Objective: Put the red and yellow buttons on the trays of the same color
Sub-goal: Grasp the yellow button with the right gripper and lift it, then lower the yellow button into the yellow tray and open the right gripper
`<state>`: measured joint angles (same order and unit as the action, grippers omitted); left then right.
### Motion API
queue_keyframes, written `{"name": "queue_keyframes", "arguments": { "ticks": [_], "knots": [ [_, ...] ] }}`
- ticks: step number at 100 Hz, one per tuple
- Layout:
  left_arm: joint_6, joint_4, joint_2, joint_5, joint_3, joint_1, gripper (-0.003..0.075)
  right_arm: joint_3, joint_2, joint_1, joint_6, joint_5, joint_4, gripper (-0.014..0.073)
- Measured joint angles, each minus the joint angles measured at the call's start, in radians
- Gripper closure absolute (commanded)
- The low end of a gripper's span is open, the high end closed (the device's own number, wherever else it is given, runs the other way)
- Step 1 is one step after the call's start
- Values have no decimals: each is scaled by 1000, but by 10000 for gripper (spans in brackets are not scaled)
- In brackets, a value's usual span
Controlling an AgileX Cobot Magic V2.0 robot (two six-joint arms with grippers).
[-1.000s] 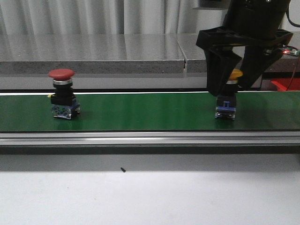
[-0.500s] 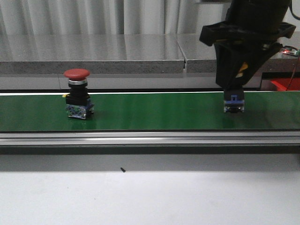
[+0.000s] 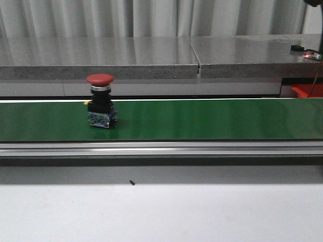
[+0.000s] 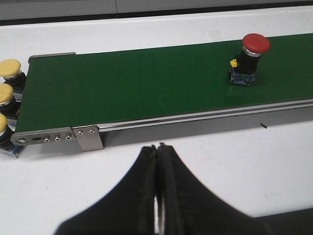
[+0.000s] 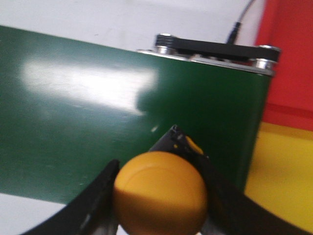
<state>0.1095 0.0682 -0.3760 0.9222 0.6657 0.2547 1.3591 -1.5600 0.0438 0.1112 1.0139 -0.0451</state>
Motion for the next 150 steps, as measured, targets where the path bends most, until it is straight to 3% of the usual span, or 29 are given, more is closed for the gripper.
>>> {"name": "queue_keyframes", "arguments": {
  "ticks": [22,48,70,107,121,140,150],
  "knots": [
    [0,0,0,0,0,0,739,-24,0,197,0,-37,-20,422],
    [0,0,0,0,0,0,739,-204,0,383,-4,-209,-115,422],
    [0,0,0,0,0,0,739,-283,-15,403,-4,-328,-158,422],
    [0,0,0,0,0,0,739,-288,-130,403,-5,-361,-184,386],
    [0,0,0,0,0,0,739,-288,-143,403,-5,-361,-186,302],
    [0,0,0,0,0,0,739,-288,-143,403,-5,-361,-186,-12],
    [0,0,0,0,0,0,739,-288,-143,403,-5,-361,-186,-41]
  ]
}}
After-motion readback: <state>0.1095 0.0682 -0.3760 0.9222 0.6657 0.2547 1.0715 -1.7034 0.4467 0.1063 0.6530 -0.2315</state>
